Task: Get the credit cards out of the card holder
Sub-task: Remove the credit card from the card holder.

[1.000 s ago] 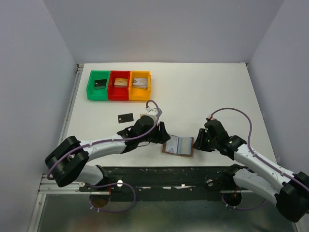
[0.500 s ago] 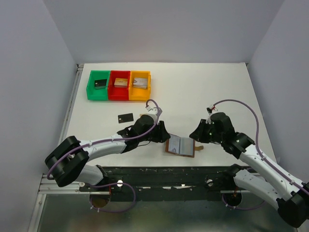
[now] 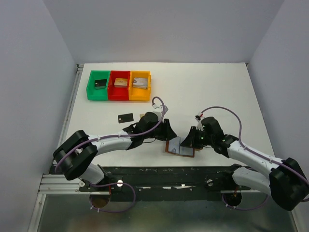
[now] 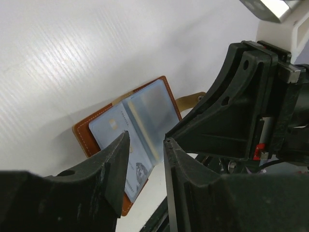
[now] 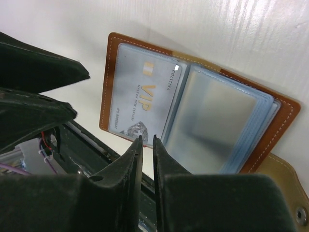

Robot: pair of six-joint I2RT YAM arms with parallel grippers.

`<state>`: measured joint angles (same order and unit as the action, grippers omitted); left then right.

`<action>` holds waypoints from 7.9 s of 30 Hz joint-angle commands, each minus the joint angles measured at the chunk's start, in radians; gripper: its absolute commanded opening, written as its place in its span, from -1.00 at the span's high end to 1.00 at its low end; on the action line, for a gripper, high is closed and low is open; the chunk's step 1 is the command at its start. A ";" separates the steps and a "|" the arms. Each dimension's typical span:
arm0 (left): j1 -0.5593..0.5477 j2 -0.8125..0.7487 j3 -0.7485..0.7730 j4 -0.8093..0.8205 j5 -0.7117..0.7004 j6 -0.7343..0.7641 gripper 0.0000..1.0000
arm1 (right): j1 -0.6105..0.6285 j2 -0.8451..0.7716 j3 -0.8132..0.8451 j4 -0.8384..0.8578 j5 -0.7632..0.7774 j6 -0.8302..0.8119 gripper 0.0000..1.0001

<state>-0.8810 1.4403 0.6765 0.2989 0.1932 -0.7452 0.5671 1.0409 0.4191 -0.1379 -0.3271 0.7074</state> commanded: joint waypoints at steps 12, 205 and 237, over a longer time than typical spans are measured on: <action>-0.015 0.144 -0.011 -0.021 0.012 -0.031 0.20 | -0.007 0.156 -0.059 0.233 -0.081 0.033 0.44; -0.046 0.140 -0.226 0.059 -0.123 -0.072 0.88 | -0.052 0.472 -0.276 1.018 -0.296 0.245 0.11; -0.046 0.039 -0.193 -0.029 -0.163 -0.022 0.54 | -0.055 0.512 -0.237 0.962 -0.303 0.211 0.12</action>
<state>-0.9188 1.5028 0.4969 0.3450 0.0681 -0.7891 0.5167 1.5528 0.1654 0.8658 -0.6338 0.9607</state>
